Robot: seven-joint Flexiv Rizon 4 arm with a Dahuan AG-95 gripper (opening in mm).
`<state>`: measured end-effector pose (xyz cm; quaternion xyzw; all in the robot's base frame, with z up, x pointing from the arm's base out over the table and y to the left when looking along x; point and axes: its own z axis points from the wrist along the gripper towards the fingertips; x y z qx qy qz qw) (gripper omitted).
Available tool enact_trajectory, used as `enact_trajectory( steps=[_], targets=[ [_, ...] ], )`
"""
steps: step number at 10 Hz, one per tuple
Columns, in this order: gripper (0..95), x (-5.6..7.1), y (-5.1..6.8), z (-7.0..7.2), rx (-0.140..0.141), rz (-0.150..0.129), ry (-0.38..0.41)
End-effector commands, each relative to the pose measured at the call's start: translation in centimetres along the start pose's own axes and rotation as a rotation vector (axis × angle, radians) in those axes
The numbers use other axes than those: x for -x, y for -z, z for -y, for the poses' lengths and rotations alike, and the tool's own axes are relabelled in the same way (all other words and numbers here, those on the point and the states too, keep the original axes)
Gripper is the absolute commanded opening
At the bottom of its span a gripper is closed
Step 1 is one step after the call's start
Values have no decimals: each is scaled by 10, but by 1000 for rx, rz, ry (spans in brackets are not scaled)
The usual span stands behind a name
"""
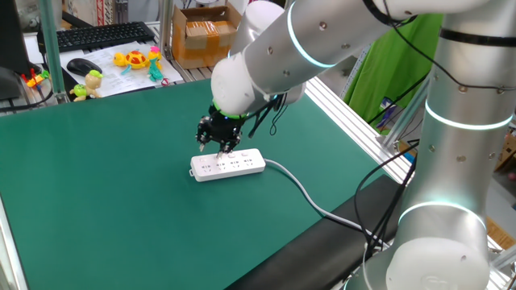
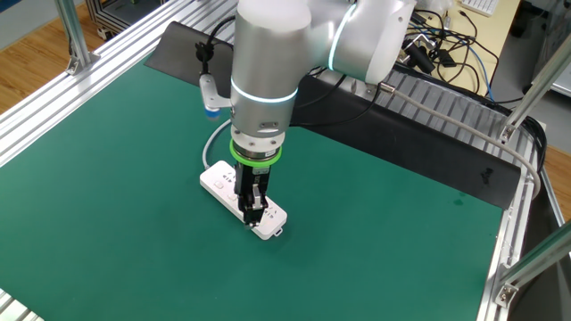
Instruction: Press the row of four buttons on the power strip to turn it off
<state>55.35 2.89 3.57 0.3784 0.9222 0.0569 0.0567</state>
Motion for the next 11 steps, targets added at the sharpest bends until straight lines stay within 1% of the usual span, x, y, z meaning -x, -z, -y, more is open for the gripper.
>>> enact_trajectory(
  steps=[1,2,3,5,6,7,8,9,11],
  targets=[
    [380,-1,-3,1,-3,11,-2],
    [380,-1,-3,1,-3,11,-3],
    [380,-2,2,1,-2,1,-4],
    [380,-4,-3,1,-5,6,-2],
    [380,-5,-4,2,-4,4,-3],
    [380,-6,-4,2,-6,6,-1],
    [380,-5,-2,1,-4,3,-3],
    [380,-5,-1,-1,2,-6,-5],
    [380,-6,-7,-1,1,-5,-4]
  ],
)
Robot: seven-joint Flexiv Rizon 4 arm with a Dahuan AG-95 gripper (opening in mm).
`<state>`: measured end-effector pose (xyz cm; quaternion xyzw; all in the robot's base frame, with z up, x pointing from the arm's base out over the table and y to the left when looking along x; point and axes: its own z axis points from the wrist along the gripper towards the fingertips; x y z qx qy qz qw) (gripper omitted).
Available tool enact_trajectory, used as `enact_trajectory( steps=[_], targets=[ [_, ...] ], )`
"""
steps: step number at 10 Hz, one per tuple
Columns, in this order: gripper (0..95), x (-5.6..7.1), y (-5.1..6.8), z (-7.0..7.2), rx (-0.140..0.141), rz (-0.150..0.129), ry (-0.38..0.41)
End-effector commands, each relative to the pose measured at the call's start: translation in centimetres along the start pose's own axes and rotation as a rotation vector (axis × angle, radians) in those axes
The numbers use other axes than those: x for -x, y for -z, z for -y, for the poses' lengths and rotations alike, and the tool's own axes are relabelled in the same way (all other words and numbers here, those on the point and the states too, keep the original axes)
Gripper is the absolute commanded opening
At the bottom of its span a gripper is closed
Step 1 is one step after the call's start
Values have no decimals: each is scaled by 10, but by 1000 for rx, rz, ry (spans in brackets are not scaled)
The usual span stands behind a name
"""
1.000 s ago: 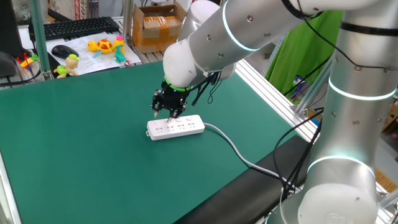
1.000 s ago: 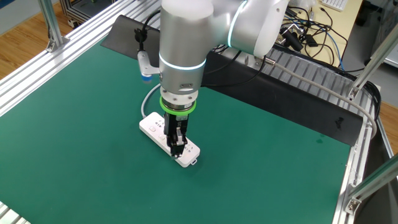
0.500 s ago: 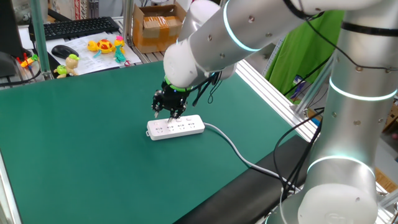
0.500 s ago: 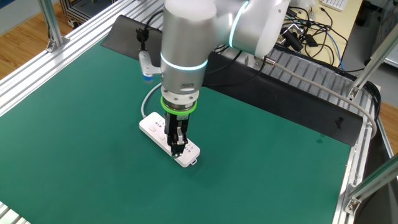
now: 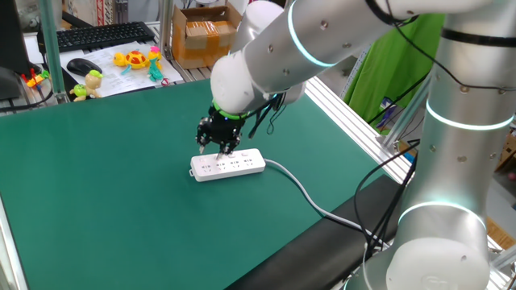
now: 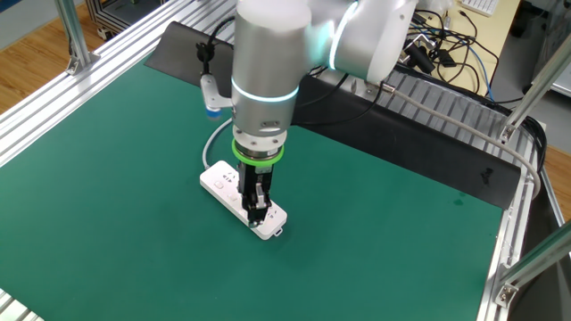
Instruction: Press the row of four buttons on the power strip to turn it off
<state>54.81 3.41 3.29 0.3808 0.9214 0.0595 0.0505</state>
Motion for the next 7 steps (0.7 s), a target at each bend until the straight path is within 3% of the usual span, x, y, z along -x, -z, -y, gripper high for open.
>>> enact_trajectory(
  steps=[1,4,6,7],
  targets=[
    [380,2,-4,-1,3,5,4],
    [380,2,-2,-5,4,-17,-6],
    [380,0,-8,-4,0,-11,-2],
    [380,1,-4,-4,3,-13,-6]
  ],
)
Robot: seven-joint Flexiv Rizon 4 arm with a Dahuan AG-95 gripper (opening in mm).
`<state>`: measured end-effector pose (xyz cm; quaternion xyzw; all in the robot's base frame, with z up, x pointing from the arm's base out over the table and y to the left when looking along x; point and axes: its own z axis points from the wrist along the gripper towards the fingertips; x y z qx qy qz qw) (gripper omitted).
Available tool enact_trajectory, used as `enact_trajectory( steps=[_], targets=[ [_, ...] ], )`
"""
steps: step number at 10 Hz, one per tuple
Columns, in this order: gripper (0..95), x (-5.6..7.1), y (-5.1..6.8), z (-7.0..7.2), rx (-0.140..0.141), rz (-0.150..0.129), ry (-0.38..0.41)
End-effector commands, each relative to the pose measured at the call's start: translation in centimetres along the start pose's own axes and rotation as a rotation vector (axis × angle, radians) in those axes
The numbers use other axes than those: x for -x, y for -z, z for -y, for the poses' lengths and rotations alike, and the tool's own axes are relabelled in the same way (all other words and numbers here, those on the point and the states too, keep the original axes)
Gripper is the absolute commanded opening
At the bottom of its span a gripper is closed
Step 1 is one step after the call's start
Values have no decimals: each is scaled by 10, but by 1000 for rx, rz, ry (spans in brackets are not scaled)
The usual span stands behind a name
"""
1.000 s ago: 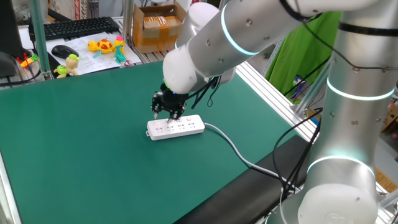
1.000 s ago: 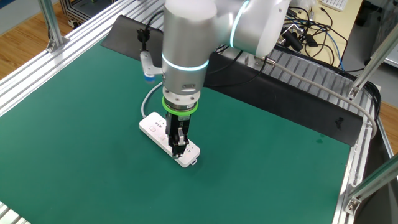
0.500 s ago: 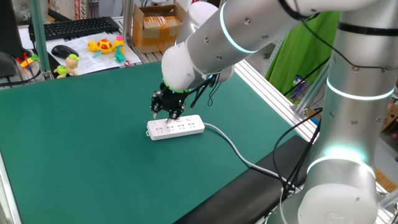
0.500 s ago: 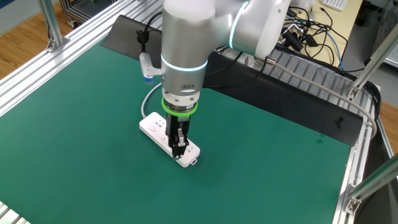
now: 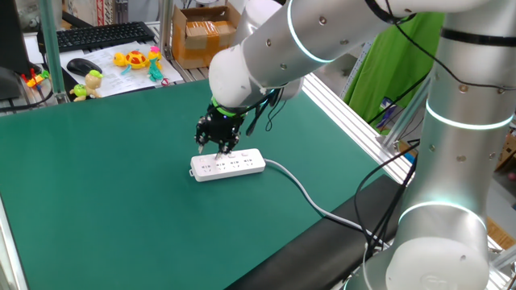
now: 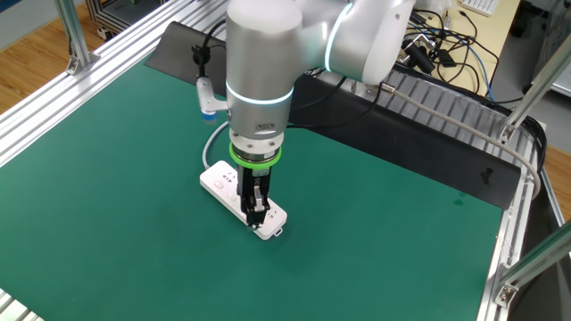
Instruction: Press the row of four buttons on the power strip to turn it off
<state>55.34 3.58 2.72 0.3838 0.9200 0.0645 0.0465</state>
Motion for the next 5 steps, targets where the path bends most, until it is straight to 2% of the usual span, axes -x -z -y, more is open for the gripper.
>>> enact_trajectory(
  steps=[1,5],
  targets=[
    [380,-1,3,0,-5,-7,0],
    [380,-1,1,0,-6,-10,6]
  ],
)
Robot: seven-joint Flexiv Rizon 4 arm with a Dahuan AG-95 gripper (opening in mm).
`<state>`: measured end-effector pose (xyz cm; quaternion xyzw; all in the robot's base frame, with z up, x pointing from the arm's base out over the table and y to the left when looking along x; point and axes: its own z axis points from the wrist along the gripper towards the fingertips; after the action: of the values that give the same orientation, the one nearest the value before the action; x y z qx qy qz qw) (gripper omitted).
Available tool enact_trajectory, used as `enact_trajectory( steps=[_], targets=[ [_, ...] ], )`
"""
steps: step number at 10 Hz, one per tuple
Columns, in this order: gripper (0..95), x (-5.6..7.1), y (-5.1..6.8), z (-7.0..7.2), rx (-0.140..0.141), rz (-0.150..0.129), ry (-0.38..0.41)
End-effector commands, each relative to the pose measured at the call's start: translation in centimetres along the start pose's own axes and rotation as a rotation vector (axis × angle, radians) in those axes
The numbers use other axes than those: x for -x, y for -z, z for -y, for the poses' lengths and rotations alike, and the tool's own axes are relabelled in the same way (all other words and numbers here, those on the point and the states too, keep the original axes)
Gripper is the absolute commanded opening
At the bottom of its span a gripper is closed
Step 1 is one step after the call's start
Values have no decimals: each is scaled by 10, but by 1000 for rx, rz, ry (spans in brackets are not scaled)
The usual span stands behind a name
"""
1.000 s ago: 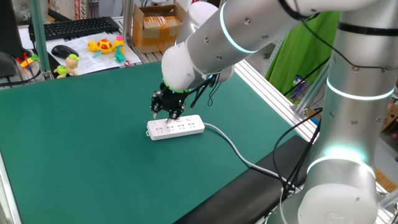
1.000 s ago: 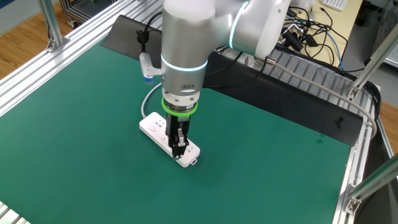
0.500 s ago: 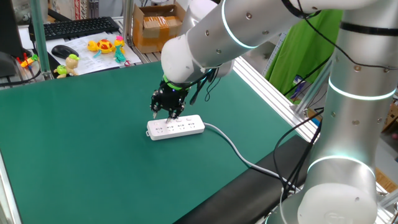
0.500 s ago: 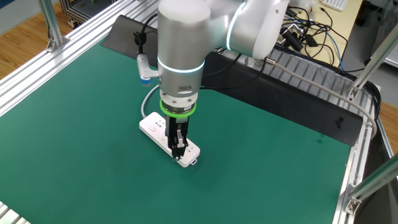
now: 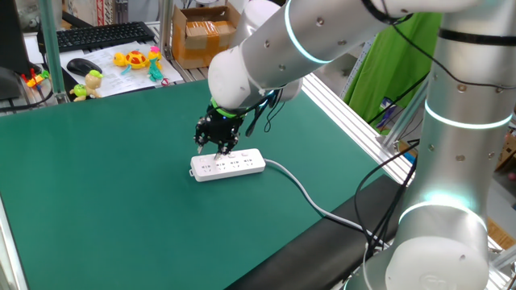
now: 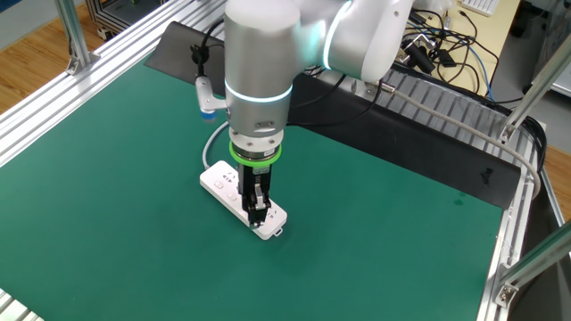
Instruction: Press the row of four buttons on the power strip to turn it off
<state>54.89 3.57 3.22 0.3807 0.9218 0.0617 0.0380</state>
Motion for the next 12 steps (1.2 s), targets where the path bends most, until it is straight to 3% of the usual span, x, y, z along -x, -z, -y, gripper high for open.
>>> enact_trajectory(
  steps=[1,3,12],
  targets=[
    [380,1,-6,-1,5,5,1],
    [380,2,-1,-1,4,1,2],
    [380,0,1,0,-19,-9,20]
  ],
)
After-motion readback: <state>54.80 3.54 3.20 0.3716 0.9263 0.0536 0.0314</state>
